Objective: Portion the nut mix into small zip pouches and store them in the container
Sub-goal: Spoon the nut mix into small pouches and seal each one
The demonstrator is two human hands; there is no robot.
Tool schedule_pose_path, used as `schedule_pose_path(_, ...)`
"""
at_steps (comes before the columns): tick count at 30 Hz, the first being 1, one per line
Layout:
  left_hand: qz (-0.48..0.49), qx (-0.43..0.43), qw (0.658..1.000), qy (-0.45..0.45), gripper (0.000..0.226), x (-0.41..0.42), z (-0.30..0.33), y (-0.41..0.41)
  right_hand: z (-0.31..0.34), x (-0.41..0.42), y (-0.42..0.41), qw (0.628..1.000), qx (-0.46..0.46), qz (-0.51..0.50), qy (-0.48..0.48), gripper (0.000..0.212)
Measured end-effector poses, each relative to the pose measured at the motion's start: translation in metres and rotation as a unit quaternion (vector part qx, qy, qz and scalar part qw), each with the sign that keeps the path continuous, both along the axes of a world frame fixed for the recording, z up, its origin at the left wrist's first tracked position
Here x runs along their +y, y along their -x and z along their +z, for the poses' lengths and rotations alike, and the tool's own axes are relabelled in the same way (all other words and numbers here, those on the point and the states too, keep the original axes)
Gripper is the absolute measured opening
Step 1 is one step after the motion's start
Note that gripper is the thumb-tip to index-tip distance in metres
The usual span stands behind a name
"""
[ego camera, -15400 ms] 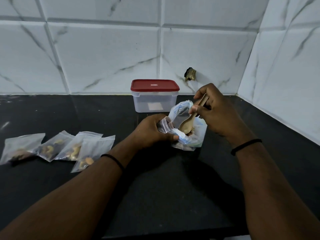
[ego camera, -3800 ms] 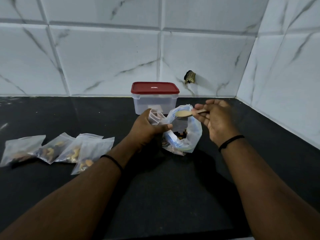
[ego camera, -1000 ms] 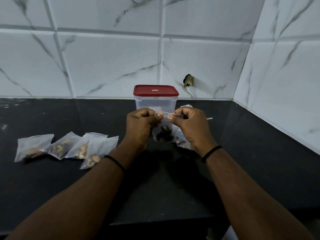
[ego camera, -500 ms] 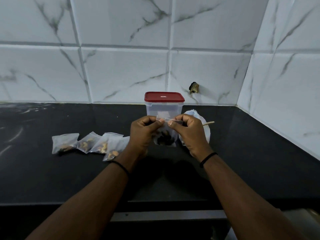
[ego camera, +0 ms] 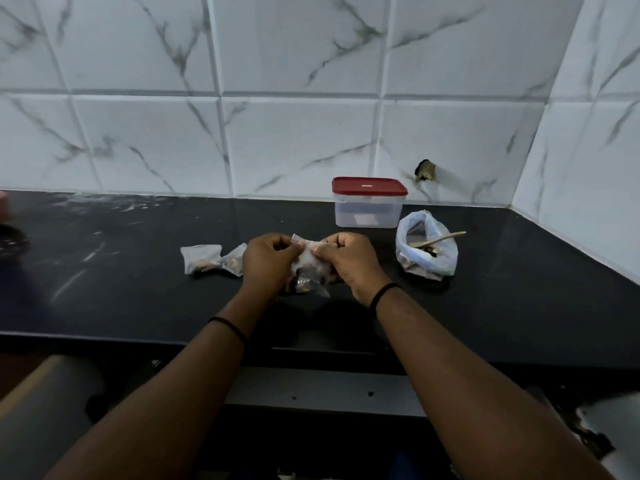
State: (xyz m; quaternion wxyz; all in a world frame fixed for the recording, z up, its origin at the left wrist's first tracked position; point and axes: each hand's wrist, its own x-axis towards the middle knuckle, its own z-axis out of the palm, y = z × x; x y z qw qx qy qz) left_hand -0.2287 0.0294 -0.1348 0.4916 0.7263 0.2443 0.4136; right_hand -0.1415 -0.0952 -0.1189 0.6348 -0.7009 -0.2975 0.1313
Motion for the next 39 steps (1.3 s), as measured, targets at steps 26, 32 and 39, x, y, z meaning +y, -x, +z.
schedule_pose_path(26,0.129,0.169,0.960,-0.181,0.034,0.041,-0.007,-0.018,-0.032,0.050,-0.025,0.964,-0.196,-0.119,0.131,0.009)
schedule_pose_path(32,0.113,0.131,0.954,-0.245,0.024,0.007,0.011,-0.032,-0.024,0.011,-0.025,0.952,-0.246,-0.178,0.049,0.009)
schedule_pose_path(39,0.027,0.096,0.963,-0.251,0.012,-0.065,0.023,-0.075,-0.011,-0.078,-0.057,0.883,-0.349,-0.311,-0.038,0.011)
